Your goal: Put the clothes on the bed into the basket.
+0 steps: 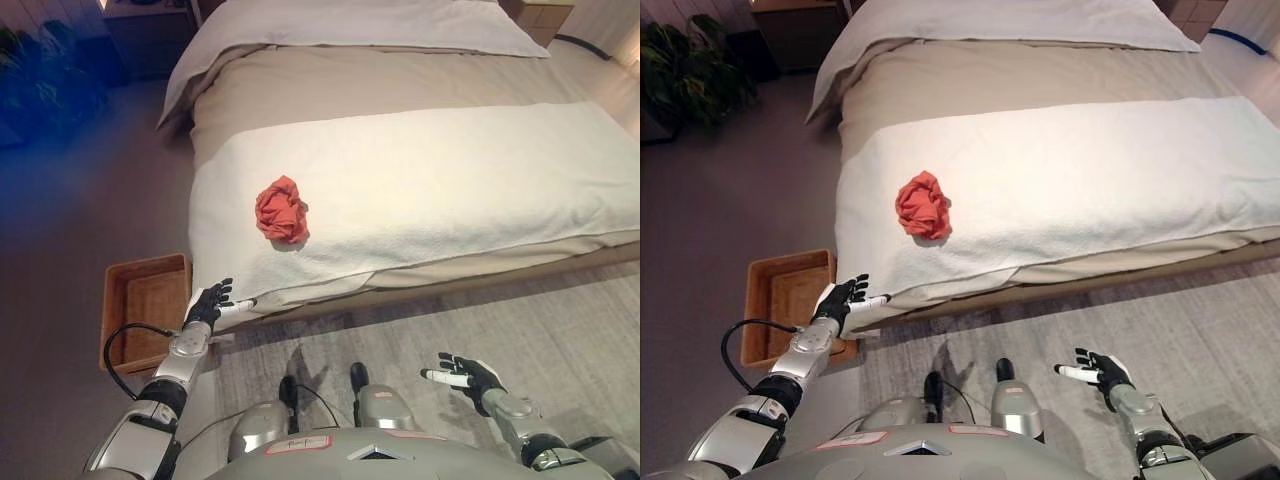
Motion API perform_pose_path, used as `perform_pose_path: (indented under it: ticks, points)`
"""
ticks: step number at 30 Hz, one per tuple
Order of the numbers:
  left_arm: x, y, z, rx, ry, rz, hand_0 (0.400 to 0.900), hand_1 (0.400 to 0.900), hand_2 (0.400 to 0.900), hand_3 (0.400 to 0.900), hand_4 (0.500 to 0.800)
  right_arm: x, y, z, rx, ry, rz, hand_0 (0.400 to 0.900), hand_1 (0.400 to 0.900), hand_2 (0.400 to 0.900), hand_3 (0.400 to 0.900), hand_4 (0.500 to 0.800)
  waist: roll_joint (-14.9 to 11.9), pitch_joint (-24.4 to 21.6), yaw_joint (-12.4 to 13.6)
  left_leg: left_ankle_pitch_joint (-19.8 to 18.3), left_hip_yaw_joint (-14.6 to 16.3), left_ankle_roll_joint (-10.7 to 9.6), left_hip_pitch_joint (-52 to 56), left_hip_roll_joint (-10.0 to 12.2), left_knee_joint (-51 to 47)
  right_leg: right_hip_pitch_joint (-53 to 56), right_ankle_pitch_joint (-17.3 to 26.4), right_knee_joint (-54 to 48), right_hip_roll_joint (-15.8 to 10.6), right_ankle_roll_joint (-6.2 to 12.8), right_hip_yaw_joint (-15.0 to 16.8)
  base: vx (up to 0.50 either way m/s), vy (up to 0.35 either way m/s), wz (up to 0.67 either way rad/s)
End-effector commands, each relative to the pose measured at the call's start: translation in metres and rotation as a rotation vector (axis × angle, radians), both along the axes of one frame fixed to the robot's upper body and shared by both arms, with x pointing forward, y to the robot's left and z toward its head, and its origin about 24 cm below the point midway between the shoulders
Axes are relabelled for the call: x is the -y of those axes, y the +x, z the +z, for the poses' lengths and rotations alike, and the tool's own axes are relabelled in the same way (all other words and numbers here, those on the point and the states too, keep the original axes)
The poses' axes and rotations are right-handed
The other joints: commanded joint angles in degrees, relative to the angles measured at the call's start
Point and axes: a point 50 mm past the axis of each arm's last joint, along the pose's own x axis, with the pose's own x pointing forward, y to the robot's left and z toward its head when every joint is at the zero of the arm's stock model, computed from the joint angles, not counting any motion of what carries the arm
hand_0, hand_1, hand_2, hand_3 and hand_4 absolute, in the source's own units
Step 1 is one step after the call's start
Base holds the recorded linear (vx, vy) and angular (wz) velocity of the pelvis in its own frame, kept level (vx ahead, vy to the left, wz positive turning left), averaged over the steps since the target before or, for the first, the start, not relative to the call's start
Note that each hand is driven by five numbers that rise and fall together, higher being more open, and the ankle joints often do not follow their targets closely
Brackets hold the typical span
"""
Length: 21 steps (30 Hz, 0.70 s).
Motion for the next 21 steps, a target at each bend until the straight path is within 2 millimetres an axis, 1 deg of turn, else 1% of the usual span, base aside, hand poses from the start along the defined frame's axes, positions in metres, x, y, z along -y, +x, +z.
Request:
perform_pose_path:
  ticks: [1, 2, 3, 8, 10, 11, 12, 14, 15, 16, 18, 19, 20, 21]
  points:
    - [0.003, 0.070, 0.061, 0.267, 0.155, -0.081, 0.900, 0.900, 0.900, 0.900, 0.800, 0.021, 0.033, 0.023, 0.140, -0.082, 0.006, 0.900, 0.900, 0.900, 0.900, 0.800, 0.01, 0.93, -1.80, -3.80, -0.71, -5.34, 3.88, 5.95, 1.76, -6.07, 9.85, -0.41, -0.02, 0.60, -1.31, -0.02, -0.081, 0.04]
    - [0.007, 0.080, 0.069, 0.294, 0.198, -0.103, 0.900, 0.900, 0.900, 0.900, 0.800, 0.023, 0.034, 0.026, 0.155, -0.093, 0.011, 0.900, 0.900, 0.900, 0.900, 0.800, 0.05, 1.28, -2.58, -3.75, 0.10, -6.14, 3.07, 6.81, 1.88, -6.59, 9.68, -0.95, 0.12, 0.50, -2.16, -0.01, -0.051, -0.02]
    - [0.008, 0.080, 0.070, 0.295, 0.198, -0.103, 0.900, 0.900, 0.900, 0.900, 0.800, 0.023, 0.034, 0.026, 0.155, -0.093, 0.010, 0.900, 0.900, 0.900, 0.900, 0.800, 0.08, 1.27, -2.56, -3.77, 0.10, -6.16, 3.00, 6.84, 1.91, -6.64, 9.68, -0.95, 0.14, 0.49, -2.17, -0.03, -0.073, -0.10]
    - [0.013, 0.102, 0.092, 0.376, 0.280, -0.099, 0.900, 0.900, 0.900, 0.900, 0.800, 0.021, 0.043, 0.033, 0.211, -0.091, 0.043, 0.900, 0.900, 0.900, 0.900, 0.800, 0.56, 2.43, -4.43, -3.18, 2.16, -6.91, 1.12, 7.45, 1.57, -9.96, 10.23, -0.62, 0.78, 0.20, -0.57, -0.04, -0.031, -0.25]
    - [0.010, 0.112, 0.106, 0.423, 0.354, -0.086, 0.900, 0.900, 0.900, 0.900, 0.800, 0.018, 0.047, 0.036, 0.232, -0.087, 0.072, 0.900, 0.900, 0.900, 0.900, 0.800, 0.77, 2.85, -5.07, -3.02, 2.99, -7.11, 0.65, 7.69, 1.25, -11.71, 10.24, -0.17, 1.18, 0.03, 0.10, -0.05, -0.033, -0.33]
    - [0.008, 0.116, 0.113, 0.447, 0.384, -0.053, 0.900, 0.900, 0.900, 0.900, 0.800, 0.016, 0.048, 0.036, 0.241, -0.083, 0.078, 0.900, 0.900, 0.900, 0.900, 0.800, 0.83, 2.98, -5.53, -2.94, 3.65, -7.24, 0.17, 7.92, 1.27, -12.74, 10.29, -0.03, 1.58, -0.12, 0.69, -0.04, -0.027, -0.32]
    - [0.008, 0.116, 0.113, 0.447, 0.384, -0.053, 0.900, 0.900, 0.900, 0.900, 0.800, 0.016, 0.049, 0.036, 0.242, -0.083, 0.078, 0.900, 0.900, 0.900, 0.900, 0.800, 0.84, 2.93, -5.45, -2.96, 3.73, -7.25, 0.11, 7.93, 1.28, -12.87, 10.29, 0.02, 1.62, -0.12, 0.77, -0.02, -0.035, -0.31]
    - [0.003, 0.123, 0.125, 0.489, 0.416, -0.003, 0.900, 0.900, 0.900, 0.900, 0.800, 0.013, 0.052, 0.036, 0.248, -0.081, 0.096, 0.900, 0.900, 0.900, 0.900, 0.800, 0.92, 3.13, -6.09, -2.93, 4.56, -7.41, -0.42, 8.19, 1.33, -14.54, 10.45, 0.29, 2.27, -0.21, 1.48, -0.01, -0.035, -0.29]
    - [0.003, 0.123, 0.125, 0.490, 0.416, -0.003, 0.900, 0.900, 0.900, 0.900, 0.800, 0.013, 0.052, 0.036, 0.249, -0.081, 0.097, 0.900, 0.900, 0.900, 0.900, 0.800, 0.92, 3.09, -6.04, -2.95, 4.63, -7.41, -0.48, 8.20, 1.34, -14.67, 10.44, 0.35, 2.31, -0.22, 1.55, -0.01, -0.028, -0.28]
    - [0.001, 0.126, 0.130, 0.504, 0.431, 0.013, 0.900, 0.900, 0.900, 0.900, 0.800, 0.011, 0.056, 0.038, 0.256, -0.085, 0.109, 0.900, 0.900, 0.900, 0.900, 0.800, 0.93, 3.24, -6.24, -2.95, 4.90, -7.48, -0.66, 8.31, 1.41, -15.29, 10.49, 0.54, 2.48, -0.30, 1.94, -0.02, -0.022, -0.19]
    - [-0.007, 0.130, 0.140, 0.519, 0.466, 0.056, 0.900, 0.900, 0.900, 0.900, 0.800, 0.007, 0.064, 0.040, 0.277, -0.080, 0.128, 0.900, 0.900, 0.900, 0.900, 0.800, 0.82, 3.85, -6.73, -2.77, 5.40, -7.63, -1.34, 8.76, 1.25, -17.18, 10.51, 1.13, 3.02, -0.45, 2.51, -0.04, -0.043, -0.24]
    - [-0.007, 0.131, 0.141, 0.520, 0.466, 0.057, 0.900, 0.900, 0.900, 0.900, 0.800, 0.007, 0.064, 0.041, 0.278, -0.080, 0.128, 0.900, 0.900, 0.900, 0.900, 0.800, 0.81, 3.83, -6.71, -2.77, 5.44, -7.64, -1.41, 8.75, 1.27, -17.29, 10.49, 1.19, 3.04, -0.46, 2.54, -0.04, -0.039, -0.25]
    - [-0.017, 0.133, 0.150, 0.535, 0.496, 0.096, 0.900, 0.900, 0.900, 0.900, 0.800, 0.006, 0.070, 0.044, 0.298, -0.082, 0.144, 0.900, 0.900, 0.900, 0.900, 0.800, 0.73, 4.12, -6.96, -2.61, 5.86, -7.75, -1.96, 9.00, 1.05, -18.62, 10.60, 1.48, 3.43, -0.54, 2.79, -0.02, -0.014, -0.16]
    - [-0.017, 0.134, 0.151, 0.536, 0.496, 0.096, 0.900, 0.900, 0.900, 0.900, 0.800, 0.006, 0.071, 0.044, 0.298, -0.082, 0.144, 0.900, 0.900, 0.900, 0.900, 0.800, 0.72, 4.08, -6.94, -2.61, 5.91, -7.76, -2.05, 8.99, 1.05, -18.76, 10.59, 1.54, 3.45, -0.55, 2.84, -0.05, -0.033, -0.29]
